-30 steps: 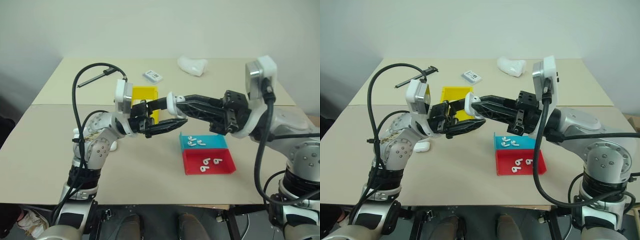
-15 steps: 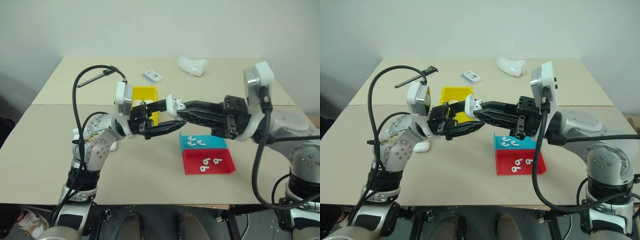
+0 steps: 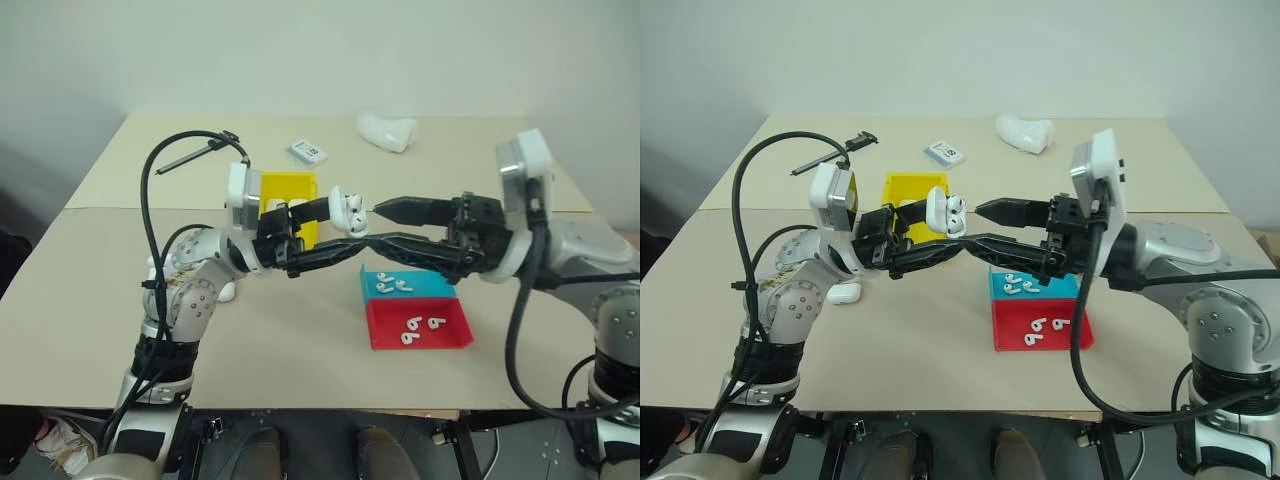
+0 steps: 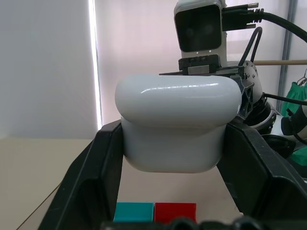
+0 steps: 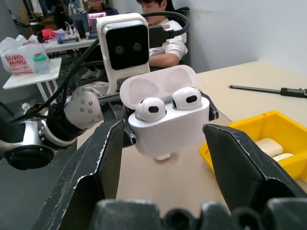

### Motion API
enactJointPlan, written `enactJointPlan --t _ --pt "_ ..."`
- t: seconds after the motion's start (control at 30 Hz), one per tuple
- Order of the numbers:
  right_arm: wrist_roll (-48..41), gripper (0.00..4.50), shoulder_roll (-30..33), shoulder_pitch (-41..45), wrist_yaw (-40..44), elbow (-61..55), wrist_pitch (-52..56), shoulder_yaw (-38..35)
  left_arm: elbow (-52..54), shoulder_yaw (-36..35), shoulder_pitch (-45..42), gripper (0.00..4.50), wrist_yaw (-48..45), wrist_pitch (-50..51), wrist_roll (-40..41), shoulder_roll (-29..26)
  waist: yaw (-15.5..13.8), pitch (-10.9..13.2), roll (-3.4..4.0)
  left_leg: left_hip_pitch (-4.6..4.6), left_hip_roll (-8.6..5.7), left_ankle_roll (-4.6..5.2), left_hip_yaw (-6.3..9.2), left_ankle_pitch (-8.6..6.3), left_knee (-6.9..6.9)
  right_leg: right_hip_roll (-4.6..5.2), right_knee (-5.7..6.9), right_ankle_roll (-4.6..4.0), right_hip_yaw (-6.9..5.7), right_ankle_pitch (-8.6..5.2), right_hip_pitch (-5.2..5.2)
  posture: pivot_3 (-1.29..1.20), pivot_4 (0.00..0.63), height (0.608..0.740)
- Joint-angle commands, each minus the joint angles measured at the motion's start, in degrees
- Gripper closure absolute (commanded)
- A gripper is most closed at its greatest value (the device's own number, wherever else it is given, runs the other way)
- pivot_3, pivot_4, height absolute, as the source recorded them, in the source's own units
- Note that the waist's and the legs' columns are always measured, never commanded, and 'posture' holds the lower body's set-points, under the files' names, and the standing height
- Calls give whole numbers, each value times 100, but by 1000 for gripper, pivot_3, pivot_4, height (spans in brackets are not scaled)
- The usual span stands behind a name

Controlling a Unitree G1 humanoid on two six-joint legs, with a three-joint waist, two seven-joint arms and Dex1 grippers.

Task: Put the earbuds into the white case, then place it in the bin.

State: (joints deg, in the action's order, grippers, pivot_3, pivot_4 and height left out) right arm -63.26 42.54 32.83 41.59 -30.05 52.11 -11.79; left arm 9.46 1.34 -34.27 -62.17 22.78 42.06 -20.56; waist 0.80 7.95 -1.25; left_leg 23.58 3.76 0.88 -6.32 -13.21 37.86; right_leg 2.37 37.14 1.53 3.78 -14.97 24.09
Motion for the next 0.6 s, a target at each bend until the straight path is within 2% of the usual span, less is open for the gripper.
enactJointPlan --t 0.03,0.13,0.27,0.4,0.5,0.6 --pt "-65 1935 112 77 152 20 -267 -274 117 11 -22 1711 32 -67 -68 12 8 0 0 -1 0 0 0 0 0 0 0 0 0 0 0 0 150 740" --pt "72 2875 187 278 301 144 -364 -204 36 170 -36 1711 196 -48 -327 40 6 0 0 -4 1 0 1 0 0 -2 2 0 0 0 -1 0 150 740" --pt "567 4361 508 932 718 363 -341 313 -92 425 -115 1711 458 -62 -706 162 7 0 0 -2 0 0 -1 0 0 -1 1 0 3 0 2 0 150 740" --pt "597 4472 751 2173 963 982 380 873 -237 564 -186 1711 451 -147 -890 282 20 0 1 -1 1 1 -2 -1 0 -3 2 -1 3 1 6 0 150 740" --pt "1142 4472 824 3469 1199 1443 1092 1931 -237 665 -229 1711 435 -182 -982 357 29 1 8 3 3 2 -5 -1 -1 -4 2 -2 5 0 15 0 150 740" --pt "1548 4472 811 3985 1562 1517 1222 2584 -243 664 -262 1711 462 -203 -996 446 4 0 8 14 6 6 -3 -4 -1 -7 -2 -4 1 0 21 0 150 740"
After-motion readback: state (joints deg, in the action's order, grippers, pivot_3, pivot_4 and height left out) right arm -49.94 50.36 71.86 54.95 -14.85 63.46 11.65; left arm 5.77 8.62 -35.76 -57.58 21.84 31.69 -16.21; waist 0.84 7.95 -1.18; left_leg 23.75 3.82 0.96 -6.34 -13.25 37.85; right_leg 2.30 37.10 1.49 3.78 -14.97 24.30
